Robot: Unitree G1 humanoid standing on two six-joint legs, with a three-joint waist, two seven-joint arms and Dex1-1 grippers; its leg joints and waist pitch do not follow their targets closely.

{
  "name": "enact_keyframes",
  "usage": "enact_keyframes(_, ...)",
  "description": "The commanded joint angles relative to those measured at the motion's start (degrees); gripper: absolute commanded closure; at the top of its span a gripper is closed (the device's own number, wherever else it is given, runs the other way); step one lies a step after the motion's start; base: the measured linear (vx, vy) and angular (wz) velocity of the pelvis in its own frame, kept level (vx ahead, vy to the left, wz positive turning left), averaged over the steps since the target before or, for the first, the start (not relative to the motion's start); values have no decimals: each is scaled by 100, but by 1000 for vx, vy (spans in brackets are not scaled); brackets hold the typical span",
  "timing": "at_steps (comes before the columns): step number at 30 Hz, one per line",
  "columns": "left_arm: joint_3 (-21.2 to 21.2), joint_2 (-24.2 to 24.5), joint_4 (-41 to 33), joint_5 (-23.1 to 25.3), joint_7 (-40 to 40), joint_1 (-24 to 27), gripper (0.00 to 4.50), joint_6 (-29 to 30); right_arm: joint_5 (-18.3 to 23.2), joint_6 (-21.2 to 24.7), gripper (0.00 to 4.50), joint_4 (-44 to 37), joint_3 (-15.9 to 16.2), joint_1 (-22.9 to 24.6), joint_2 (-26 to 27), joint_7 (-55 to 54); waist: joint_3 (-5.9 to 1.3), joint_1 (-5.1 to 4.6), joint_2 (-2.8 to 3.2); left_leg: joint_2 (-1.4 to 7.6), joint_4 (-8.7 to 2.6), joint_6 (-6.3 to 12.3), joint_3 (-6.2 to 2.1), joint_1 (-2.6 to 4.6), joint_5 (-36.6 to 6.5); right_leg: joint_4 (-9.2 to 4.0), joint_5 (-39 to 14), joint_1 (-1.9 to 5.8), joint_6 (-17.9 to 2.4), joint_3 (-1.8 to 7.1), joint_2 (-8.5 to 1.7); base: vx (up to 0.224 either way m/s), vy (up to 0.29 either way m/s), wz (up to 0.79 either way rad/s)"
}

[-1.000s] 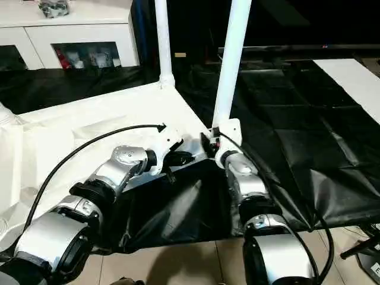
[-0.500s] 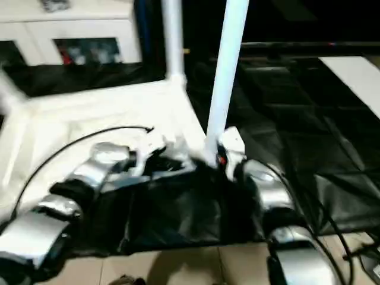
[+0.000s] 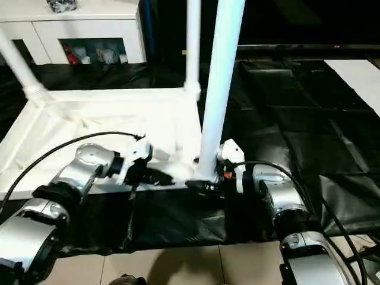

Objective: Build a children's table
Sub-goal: Rotate leg to tighten

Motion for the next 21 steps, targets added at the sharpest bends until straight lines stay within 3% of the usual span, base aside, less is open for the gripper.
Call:
enact_keyframes(1, -78, -79, -248, -117, -132, -57, 450, -85, -12, 99, 120, -149, 235, 63, 47, 272, -385, 12, -38, 173, -329, 528, -55, 156, -1291, -316, -425, 272, -1706, 136, -276, 0, 0, 0)
enact_keyframes(4, -99, -50, -257, -112, -203, -57, 450, -82, -76, 80, 155, -150, 289, 72, 50, 318, -385, 31, -21, 168, -329, 500, -55, 156, -1307, -311, -395, 270, -1723, 136, -276, 0, 0, 0)
enact_keyframes(17, -43, -36, -244, -133, -194, -68, 450, -16, -62, 128, 174, -220, 242, 146, 136, 148, -392, 36, -15, 163, -327, 460, -57, 160, -1322, -305, -342, 280, -1726, 132, -273, 0, 0, 0)
enact_keyframes(18, -19, -246, -154, -34, 430, -123, 450, 113, -203, 173, 180, 5, 47, 88, 435, -1008, -395, 40, -40, 171, -330, 449, -58, 159, -1265, -293, -296, 278, -1716, 136, -273, 0, 0, 0)
enact_keyframes(19, -5, -401, -90, 42, 890, -162, 450, 207, -308, 210, 180, 171, -93, 42, 654, -1861, -367, 30, -10, 175, -356, 358, -64, 164, -1344, -308, -495, 251, -1682, 136, -278, 0, 0, 0)
enact_keyframes(20, 10, -586, -20, 111, 1381, -212, 450, 331, -348, 392, 181, 411, -270, -69, 905, -2767, -341, -11, 11, 159, -390, 166, -73, 187, -1621, -349, -983, 236, -1584, 137, -283, 0, 0, 0)
enact_keyframes(21, 15, -698, 20, 147, 1670, -242, 450, 410, -361, 528, 183, 558, -378, -143, 1056, -3304, -333, -61, -6, 151, -405, 64, -77, 190, -1731, -366, -1217, 231, -1522, 150, -284, 0, 0, 0)
